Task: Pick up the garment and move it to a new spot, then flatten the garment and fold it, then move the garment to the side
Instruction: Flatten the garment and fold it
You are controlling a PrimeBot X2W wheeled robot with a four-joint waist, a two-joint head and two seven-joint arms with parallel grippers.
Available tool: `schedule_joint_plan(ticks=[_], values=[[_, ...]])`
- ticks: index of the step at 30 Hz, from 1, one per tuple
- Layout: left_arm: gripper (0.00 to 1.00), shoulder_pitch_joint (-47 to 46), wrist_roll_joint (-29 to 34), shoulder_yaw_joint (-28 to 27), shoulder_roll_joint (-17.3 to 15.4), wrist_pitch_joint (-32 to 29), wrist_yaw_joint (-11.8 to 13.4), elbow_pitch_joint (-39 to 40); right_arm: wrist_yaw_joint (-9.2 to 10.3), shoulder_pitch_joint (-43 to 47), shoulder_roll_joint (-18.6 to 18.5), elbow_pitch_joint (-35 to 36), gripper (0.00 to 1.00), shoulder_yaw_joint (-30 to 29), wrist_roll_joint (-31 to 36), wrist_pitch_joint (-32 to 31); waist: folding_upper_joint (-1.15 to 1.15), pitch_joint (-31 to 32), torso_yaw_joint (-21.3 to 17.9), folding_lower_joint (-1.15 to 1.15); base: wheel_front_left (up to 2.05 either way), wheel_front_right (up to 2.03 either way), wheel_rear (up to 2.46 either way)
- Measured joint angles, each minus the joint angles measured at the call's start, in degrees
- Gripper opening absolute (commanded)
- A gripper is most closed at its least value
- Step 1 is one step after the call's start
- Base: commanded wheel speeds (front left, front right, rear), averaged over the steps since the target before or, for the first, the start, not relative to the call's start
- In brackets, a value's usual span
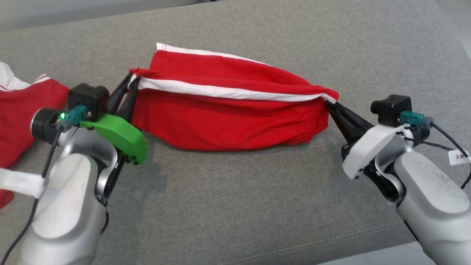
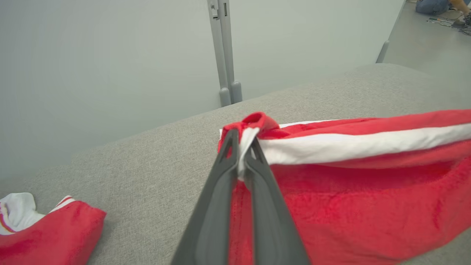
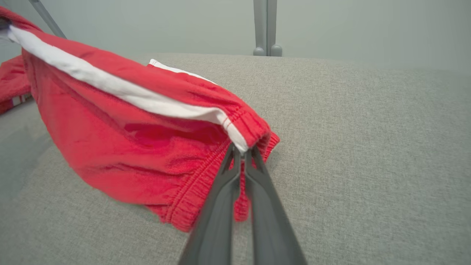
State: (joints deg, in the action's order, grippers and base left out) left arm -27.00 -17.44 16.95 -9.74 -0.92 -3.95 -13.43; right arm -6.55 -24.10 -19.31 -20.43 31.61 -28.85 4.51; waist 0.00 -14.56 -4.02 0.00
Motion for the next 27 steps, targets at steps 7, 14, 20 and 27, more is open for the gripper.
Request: schedule_joint_plan(ticks=[7, 14, 20, 27], values=[[0.07, -9.20, 1.29, -0.99, -0.88, -3.90, -0.07, -6.33, -0.48, -5.76, 3.57, -2.25, 0.00, 0.30, -2.23, -1.55, 0.00, -5.40, -2.76, 0.00, 0.00, 0.00, 0.00], [0.08, -20.25, 4.10, -1.41, -2.75, -6.56, -0.05, -12.07, -0.49, -13.40, 7.80, -5.73, 0.00, 0.52, -3.49, -2.05, 0.00, -13.48, -6.64, 0.00, 0.00, 0.00, 0.00], [0.40, -22.88, 4.89, -0.41, -2.13, -5.10, -0.08, -16.79, -0.58, -16.49, 8.67, -9.01, 0.00, 0.66, -3.49, -1.01, 0.00, -17.61, -8.22, 0.01, 0.00, 0.00, 0.00], [1.00, -25.72, 5.08, -0.13, -0.54, -2.36, -0.08, -20.54, -0.98, -18.38, 8.77, -11.62, 1.00, 0.22, -3.49, 2.33, 0.00, -19.12, -8.19, 0.01, 0.00, 0.00, 0.00]])
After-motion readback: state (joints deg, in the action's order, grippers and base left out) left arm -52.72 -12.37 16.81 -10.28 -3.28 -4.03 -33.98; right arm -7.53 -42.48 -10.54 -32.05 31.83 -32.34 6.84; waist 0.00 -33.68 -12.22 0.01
